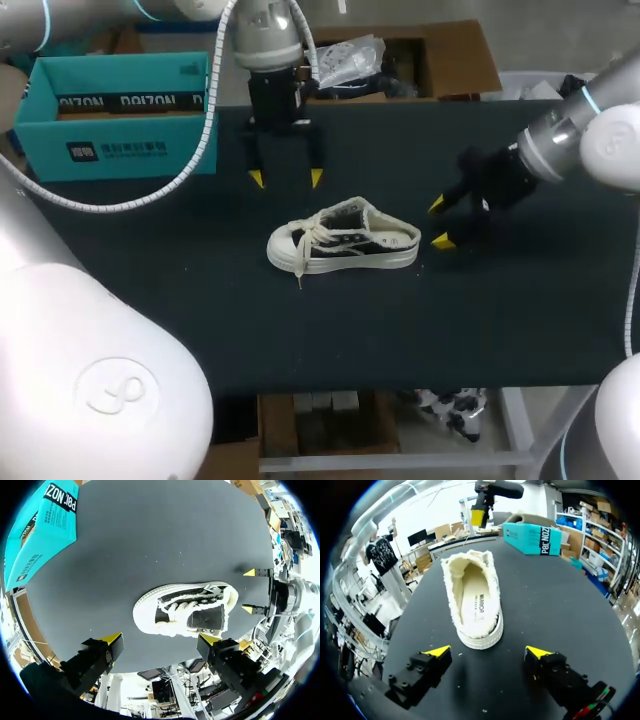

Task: Open the shoe tongue, take the insole out of the shoe, put the insole back into the shoe, and pack the shoe into the shoebox

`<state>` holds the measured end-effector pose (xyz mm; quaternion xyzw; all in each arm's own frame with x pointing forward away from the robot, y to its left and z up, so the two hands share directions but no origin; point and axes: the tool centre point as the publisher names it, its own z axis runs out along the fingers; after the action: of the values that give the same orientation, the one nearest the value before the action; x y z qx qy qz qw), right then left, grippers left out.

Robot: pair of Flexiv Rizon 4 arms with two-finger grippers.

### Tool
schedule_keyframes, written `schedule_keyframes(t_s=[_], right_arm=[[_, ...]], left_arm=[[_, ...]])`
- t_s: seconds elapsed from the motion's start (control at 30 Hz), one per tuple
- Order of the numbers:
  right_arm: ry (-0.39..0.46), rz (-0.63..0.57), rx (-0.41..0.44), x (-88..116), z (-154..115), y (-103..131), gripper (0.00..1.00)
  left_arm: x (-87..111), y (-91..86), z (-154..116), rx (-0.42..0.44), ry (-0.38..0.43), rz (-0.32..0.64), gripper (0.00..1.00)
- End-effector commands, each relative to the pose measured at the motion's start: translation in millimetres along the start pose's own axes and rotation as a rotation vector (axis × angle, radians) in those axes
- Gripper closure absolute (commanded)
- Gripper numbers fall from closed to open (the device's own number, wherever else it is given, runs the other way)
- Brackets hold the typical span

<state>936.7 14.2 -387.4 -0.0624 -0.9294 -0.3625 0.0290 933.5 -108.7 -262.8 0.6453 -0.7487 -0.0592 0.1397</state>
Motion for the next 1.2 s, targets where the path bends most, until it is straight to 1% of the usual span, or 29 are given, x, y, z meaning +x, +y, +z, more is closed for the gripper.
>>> schedule_keyframes(t_s=[0.03, 0.2, 0.4, 0.53, 0.63, 0.83, 1.2], right_arm=[[0.007, 0.000, -0.026, 2.9, 14.3, -4.2, 0.00], [0.013, -0.005, -0.062, 11.4, 27.0, -5.0, 0.00], [-0.013, -0.021, -0.115, 17.0, 40.0, -5.7, 0.00], [-0.019, -0.025, -0.155, 16.4, 49.9, -4.3, 0.00], [-0.020, -0.020, -0.169, 15.1, 57.1, -1.0, 0.00], [-0.038, -0.025, -0.210, 12.1, 65.2, 6.3, 0.00], [-0.039, -0.014, -0.241, 13.0, 76.0, 17.0, 0.00]], left_arm=[[14.4, -5.7, 5.7, -0.022, -0.033, 0.001, 0.00], [24.9, -3.4, 12.1, -0.023, -0.043, 0.008, 0.00], [31.9, 2.2, 16.8, -0.035, -0.046, 0.029, 0.00], [36.6, 6.7, 18.0, -0.034, -0.058, 0.031, 0.00], [39.0, 9.4, 19.0, -0.032, -0.063, 0.036, 0.00], [42.2, 10.9, 22.2, -0.037, -0.067, 0.045, 0.00], [42.4, 11.8, 24.6, -0.031, -0.070, 0.043, 0.00]])
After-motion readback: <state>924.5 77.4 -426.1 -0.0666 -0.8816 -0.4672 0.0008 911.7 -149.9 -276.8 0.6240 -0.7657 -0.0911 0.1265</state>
